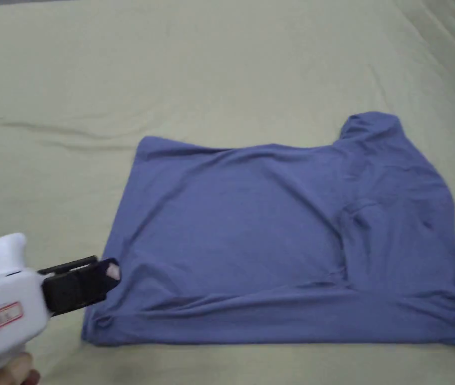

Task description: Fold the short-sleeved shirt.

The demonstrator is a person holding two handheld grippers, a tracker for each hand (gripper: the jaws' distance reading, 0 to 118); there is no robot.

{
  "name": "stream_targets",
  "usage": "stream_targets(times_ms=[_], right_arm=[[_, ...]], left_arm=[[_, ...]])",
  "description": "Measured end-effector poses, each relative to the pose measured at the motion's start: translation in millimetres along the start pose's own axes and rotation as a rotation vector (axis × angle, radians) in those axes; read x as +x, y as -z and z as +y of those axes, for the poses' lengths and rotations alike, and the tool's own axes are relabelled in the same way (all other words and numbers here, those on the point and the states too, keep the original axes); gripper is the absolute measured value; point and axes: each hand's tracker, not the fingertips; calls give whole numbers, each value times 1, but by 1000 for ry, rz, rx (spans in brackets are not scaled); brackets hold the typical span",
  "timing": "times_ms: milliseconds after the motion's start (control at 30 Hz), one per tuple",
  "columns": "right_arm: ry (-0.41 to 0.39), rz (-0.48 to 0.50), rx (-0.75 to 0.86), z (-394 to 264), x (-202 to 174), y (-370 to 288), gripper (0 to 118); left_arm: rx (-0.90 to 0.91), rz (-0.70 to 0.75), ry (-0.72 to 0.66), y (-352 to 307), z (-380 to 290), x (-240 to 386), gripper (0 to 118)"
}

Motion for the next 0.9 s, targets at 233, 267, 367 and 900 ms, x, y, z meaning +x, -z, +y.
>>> stream_targets(times_ms=[233,267,367,900], right_arm=[[-189,32,-11,-30,-34,15,3],[-182,39,-12,-31,-35,16,3],[-206,27,-14,-31,-36,19,3],[-183,-63,-178,-16,20,57,22]], left_arm=[[-44,151,39,32,-29,-16,0],[-51,168,42,37,-28,-21,0],[-170,170,32,71,-33,-33,115],[-316,53,3,99,-28,-32,3]])
